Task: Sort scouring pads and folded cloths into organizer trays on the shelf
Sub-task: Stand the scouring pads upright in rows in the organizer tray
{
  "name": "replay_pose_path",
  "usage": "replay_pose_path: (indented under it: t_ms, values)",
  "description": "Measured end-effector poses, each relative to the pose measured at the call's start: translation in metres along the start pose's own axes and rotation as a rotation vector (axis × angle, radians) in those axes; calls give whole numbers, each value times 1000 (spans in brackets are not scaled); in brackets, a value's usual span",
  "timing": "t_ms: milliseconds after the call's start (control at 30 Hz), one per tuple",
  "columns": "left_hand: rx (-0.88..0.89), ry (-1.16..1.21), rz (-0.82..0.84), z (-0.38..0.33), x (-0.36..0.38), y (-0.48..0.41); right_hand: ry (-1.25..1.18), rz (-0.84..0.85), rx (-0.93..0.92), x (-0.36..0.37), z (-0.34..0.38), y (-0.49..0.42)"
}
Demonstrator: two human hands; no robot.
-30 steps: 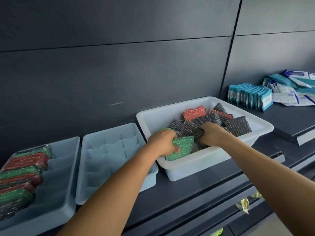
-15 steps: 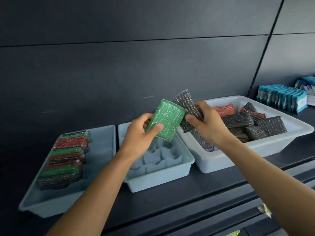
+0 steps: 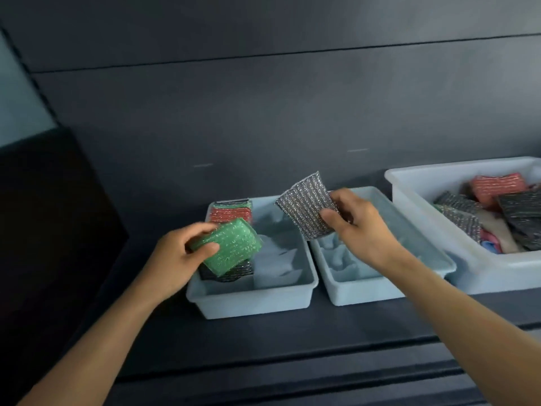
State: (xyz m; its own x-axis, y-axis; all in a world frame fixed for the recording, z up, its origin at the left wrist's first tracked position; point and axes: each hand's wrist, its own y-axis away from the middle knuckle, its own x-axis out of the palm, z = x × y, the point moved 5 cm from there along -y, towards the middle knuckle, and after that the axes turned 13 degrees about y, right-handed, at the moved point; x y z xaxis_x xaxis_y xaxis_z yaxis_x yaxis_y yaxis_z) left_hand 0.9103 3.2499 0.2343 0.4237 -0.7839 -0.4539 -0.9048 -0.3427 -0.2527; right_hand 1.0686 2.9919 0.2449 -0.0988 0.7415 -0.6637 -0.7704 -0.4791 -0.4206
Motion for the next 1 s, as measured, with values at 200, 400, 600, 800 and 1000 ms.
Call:
replay_pose_path:
  t_ms: [200,400,600,800,1000]
  values:
    - [58,-97,46,10,-10,4,-87,21,-40,39,28,-1]
    - [48,-245,212,17,-11,6,-149,26,-36,51,45,2]
    - [73,-499,191,28,7,7,-161,102,-14,67,64,9]
    - [17,-277,172,52,5,0,-139,236,8,82,71,15]
    - [-25,59,185,57,-11,-1,-183,326,-18,92,81,19]
